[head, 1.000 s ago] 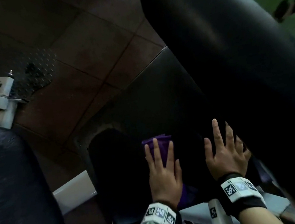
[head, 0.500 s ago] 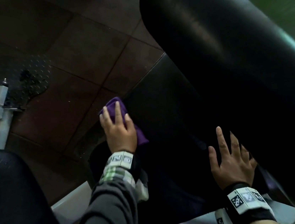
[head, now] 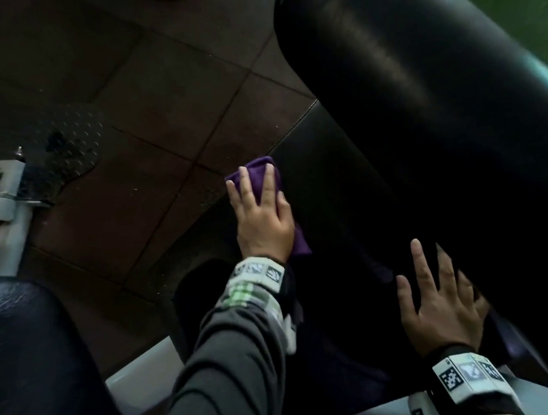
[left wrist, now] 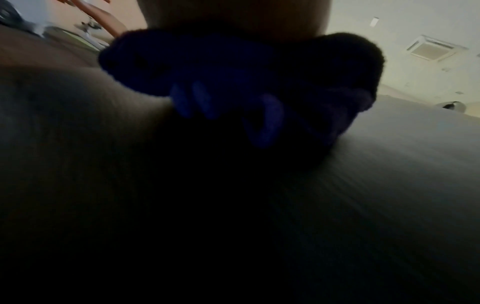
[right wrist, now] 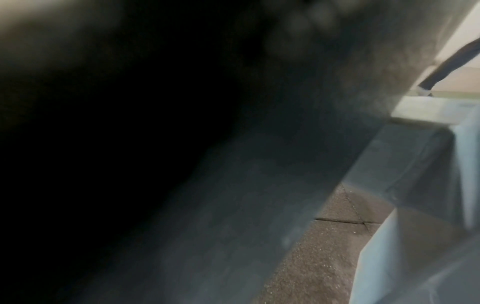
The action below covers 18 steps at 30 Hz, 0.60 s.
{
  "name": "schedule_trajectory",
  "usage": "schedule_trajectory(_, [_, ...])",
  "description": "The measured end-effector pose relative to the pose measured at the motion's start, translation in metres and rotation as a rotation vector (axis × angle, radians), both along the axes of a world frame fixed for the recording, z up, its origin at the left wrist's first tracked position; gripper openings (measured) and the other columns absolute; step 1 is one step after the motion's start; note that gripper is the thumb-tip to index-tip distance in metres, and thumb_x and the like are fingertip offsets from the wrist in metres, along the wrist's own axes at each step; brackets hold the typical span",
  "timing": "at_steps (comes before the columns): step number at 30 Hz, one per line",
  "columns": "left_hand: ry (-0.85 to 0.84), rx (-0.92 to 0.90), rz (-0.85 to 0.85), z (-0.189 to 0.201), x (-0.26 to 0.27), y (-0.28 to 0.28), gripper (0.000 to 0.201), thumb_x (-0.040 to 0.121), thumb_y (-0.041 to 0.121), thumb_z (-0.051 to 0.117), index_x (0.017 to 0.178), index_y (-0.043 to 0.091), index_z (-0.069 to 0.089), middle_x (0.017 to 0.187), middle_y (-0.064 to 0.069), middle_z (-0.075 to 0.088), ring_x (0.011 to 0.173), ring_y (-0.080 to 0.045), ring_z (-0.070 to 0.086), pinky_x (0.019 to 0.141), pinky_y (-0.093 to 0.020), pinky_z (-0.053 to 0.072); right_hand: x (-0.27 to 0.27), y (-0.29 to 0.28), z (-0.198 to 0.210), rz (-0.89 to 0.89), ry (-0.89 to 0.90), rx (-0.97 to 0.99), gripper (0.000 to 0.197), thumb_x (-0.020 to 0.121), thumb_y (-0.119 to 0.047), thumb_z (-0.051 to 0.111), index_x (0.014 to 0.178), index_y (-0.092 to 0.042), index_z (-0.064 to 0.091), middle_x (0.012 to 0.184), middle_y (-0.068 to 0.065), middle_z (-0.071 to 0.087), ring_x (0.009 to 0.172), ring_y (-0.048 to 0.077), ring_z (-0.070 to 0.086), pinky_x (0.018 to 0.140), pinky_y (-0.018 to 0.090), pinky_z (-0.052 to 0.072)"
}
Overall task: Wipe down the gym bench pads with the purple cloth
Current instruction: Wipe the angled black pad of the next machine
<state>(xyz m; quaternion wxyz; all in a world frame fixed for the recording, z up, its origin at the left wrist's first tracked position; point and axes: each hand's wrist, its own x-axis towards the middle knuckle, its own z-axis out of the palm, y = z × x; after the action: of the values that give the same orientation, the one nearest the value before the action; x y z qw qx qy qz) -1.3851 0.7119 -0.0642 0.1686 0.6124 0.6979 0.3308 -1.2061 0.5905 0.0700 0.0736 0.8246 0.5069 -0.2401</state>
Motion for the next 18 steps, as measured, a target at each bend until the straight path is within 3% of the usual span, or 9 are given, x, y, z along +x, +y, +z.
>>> schedule_trajectory(2, [-0.061, -0.093, 0.08, -0.005, -0.019, 0.008, 0.061, 0.091, 0.043, 0.027, 0.141, 0.016, 0.047, 0.151, -0.028, 0.029, 0.138, -0.055, 0.02, 0.113, -0.053, 0.021, -0.001, -0.002, -0.002, 0.019, -0.048, 0.008, 0.051, 0.099, -0.047, 0.02, 0.147, -0.034, 0.009, 0.151, -0.001, 0.03, 0.136, 0.019, 0.03, 0.088, 0.025, 0.006])
schedule_trajectory(5, [-0.062, -0.119, 0.186, -0.015, -0.037, -0.014, 0.061, 0.092, 0.042, 0.028, 0.142, 0.011, 0.046, 0.149, -0.032, 0.029, 0.135, -0.056, 0.023, 0.111, -0.057, 0.023, -0.001, -0.002, -0.005, 0.008, -0.064, 0.015, 0.052, 0.099, -0.044, 0.026, 0.147, -0.035, 0.009, 0.15, 0.001, 0.032, 0.136, 0.019, 0.03, 0.089, 0.027, 0.004])
schedule_trajectory(7, [-0.048, -0.115, 0.201, -0.018, -0.032, -0.044, 0.058, 0.093, 0.037, 0.032, 0.143, 0.01, 0.043, 0.15, -0.032, 0.025, 0.135, -0.056, 0.022, 0.11, -0.059, 0.025, 0.0, -0.004, -0.008, 0.028, -0.094, 0.034, 0.054, 0.097, -0.051, 0.023, 0.147, -0.034, 0.012, 0.147, 0.003, 0.037, 0.135, 0.021, 0.033, 0.089, 0.027, 0.004])
schedule_trajectory(11, [-0.009, -0.062, 0.048, -0.013, 0.012, -0.101, 0.053, 0.096, 0.031, 0.039, 0.146, 0.01, 0.038, 0.154, -0.03, 0.017, 0.139, -0.055, 0.012, 0.11, -0.063, 0.025, 0.003, -0.006, -0.017, 0.044, -0.094, 0.038, 0.072, 0.078, -0.053, 0.008, 0.147, -0.035, 0.013, 0.145, 0.004, 0.04, 0.131, 0.024, 0.037, 0.087, 0.028, 0.007])
schedule_trajectory(14, [0.036, -0.001, -0.121, -0.004, 0.037, -0.104, 0.052, 0.096, 0.032, 0.041, 0.146, 0.021, 0.037, 0.157, -0.023, 0.017, 0.143, -0.048, 0.006, 0.11, -0.058, 0.029, 0.007, -0.009, -0.027, 0.087, -0.15, 0.108, 0.068, 0.081, -0.054, 0.014, 0.146, -0.034, 0.021, 0.141, 0.009, 0.045, 0.127, 0.028, 0.042, 0.089, 0.028, 0.009])
schedule_trajectory(18, [0.006, 0.031, -0.141, 0.002, 0.026, -0.059, 0.049, 0.095, 0.033, 0.043, 0.144, 0.027, 0.044, 0.158, -0.015, 0.02, 0.145, -0.042, 0.007, 0.107, -0.054, 0.037, 0.014, -0.014, -0.045, 0.126, -0.205, 0.19, 0.062, 0.085, -0.051, 0.026, 0.14, -0.026, 0.039, 0.127, 0.018, 0.056, 0.117, 0.033, 0.047, 0.089, 0.029, 0.014])
